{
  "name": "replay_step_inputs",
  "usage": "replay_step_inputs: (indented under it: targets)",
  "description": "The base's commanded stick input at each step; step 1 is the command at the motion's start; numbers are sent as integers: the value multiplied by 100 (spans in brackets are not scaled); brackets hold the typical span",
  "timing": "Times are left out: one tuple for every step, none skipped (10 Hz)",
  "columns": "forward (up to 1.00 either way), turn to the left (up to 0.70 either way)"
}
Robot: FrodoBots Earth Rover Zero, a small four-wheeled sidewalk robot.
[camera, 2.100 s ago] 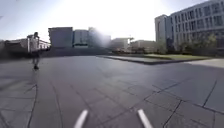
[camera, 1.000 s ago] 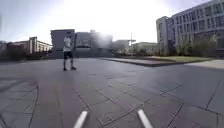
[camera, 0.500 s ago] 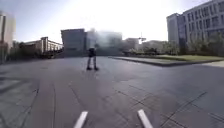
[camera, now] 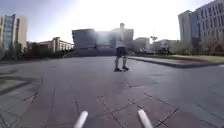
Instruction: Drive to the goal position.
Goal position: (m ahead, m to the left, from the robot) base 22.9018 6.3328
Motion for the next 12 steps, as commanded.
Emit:
replay_step_inputs:
  targets:
    - [100, 27]
    - [100, 27]
    - [100, 27]
    - [100, 27]
    - [100, 27]
    - [100, 6]
    - [100, 0]
    - [100, 0]
    - [100, 0]
    - [100, 0]
    - [100, 0]
    - [100, 0]
